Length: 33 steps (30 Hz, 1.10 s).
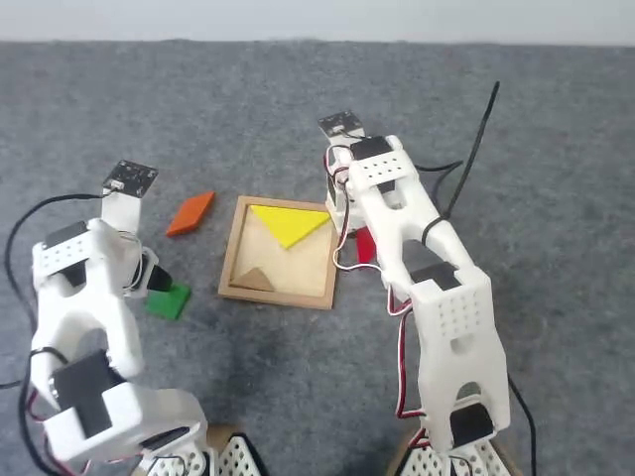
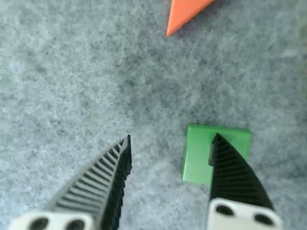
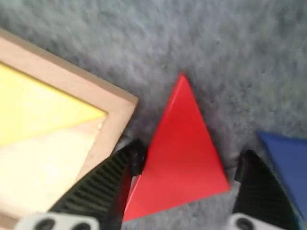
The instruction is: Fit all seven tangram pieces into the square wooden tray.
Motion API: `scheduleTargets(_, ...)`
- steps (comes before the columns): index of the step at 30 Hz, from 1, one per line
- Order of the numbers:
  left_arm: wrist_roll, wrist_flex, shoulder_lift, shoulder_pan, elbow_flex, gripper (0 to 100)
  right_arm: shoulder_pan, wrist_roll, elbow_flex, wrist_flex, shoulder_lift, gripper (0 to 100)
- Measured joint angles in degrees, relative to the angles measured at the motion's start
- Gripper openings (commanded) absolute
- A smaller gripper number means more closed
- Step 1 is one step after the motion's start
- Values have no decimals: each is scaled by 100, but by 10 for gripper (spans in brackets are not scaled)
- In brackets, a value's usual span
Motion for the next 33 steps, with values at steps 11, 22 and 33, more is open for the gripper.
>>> scheduleTargets(11, 0, 0, 0, 0, 0, 250, 0, -229, 0, 343, 18, 339)
scheduleTargets(22, 0, 0, 0, 0, 0, 250, -35, -229, 0, 343, 18, 251)
scheduleTargets(33, 0, -141, -9, 0, 88, 250, -35, -211, 0, 343, 18, 262)
